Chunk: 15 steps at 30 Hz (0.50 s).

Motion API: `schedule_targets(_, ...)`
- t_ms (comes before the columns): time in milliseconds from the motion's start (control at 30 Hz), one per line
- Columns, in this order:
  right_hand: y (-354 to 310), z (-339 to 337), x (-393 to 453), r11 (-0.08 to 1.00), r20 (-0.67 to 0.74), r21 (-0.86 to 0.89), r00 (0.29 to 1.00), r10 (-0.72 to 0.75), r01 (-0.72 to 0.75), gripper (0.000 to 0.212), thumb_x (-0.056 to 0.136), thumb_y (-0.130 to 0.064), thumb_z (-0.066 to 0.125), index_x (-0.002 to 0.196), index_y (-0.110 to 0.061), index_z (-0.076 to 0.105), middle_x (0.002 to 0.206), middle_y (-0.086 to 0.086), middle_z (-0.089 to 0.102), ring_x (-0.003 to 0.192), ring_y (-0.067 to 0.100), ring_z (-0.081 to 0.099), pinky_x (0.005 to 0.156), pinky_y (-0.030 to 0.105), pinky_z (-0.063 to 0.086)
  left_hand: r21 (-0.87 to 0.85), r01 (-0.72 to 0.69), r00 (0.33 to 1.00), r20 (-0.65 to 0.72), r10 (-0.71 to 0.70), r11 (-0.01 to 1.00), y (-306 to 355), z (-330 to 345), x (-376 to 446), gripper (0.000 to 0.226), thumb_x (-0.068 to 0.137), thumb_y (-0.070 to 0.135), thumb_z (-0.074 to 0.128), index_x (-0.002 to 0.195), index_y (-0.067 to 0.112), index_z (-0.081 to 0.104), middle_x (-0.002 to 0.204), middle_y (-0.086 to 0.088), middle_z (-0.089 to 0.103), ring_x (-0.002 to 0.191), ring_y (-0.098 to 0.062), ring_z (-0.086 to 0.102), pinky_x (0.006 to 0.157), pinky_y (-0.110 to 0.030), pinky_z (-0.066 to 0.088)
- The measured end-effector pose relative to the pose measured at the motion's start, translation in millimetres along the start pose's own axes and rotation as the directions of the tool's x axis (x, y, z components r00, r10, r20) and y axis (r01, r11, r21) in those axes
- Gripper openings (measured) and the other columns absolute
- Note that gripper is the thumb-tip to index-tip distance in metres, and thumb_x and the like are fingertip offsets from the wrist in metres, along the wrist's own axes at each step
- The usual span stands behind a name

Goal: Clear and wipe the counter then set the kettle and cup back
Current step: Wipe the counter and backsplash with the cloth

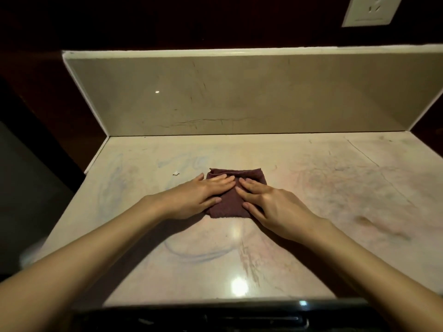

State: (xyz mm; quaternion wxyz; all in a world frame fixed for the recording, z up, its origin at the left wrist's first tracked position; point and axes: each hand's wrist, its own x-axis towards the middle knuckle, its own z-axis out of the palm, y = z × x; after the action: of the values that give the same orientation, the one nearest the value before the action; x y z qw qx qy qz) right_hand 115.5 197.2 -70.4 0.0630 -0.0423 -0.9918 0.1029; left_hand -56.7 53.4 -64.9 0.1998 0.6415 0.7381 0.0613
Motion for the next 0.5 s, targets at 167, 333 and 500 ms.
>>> schedule_targets(167, -24.8, 10.8, -47.7, 0.999, -0.057, 0.005, 0.997, -0.043, 0.043, 0.047, 0.099, -0.038, 0.032, 0.143, -0.025, 0.042, 0.153, -0.007, 0.031, 0.141, 0.007, 0.028, 0.106, 0.027, 0.041, 0.012, -0.014, 1.0, -0.012, 0.014, 1.0, 28.5, 25.9, -41.0, 0.054, 0.102, 0.03, 0.035, 0.149, 0.032, 0.009, 0.157, 0.017, 0.005, 0.143, 0.005, -0.004, 0.118, -0.032, -0.003)
schedule_targets(333, -45.8, 18.4, -89.4, 0.997, -0.095, -0.042, 0.993, -0.069, 0.065, 0.047, 0.09, -0.037, 0.036, 0.12, -0.019, 0.067, 0.13, 0.002, 0.061, 0.118, 0.014, 0.059, 0.079, 0.025, 0.058, 0.068, -0.011, 1.0, -0.004, 0.011, 0.998, 63.2, 48.9, -73.7, 0.055, 0.102, 0.033, 0.034, 0.148, 0.033, 0.004, 0.15, 0.025, -0.003, 0.139, 0.01, -0.009, 0.116, -0.028, -0.004)
schedule_targets(500, -73.3, 24.9, -127.1, 0.999, -0.107, -0.032, 0.994, -0.019, 0.016, 0.046, 0.088, -0.036, 0.036, 0.117, -0.022, 0.069, 0.126, -0.001, 0.064, 0.116, 0.011, 0.061, 0.077, 0.019, 0.054, 0.021, -0.036, 0.999, -0.025, 0.037, 0.999, 86.7, 68.3, -99.9, 0.056, 0.093, 0.045, 0.023, 0.144, 0.036, 0.002, 0.147, 0.03, -0.001, 0.133, 0.021, -0.013, 0.113, -0.024, -0.009)
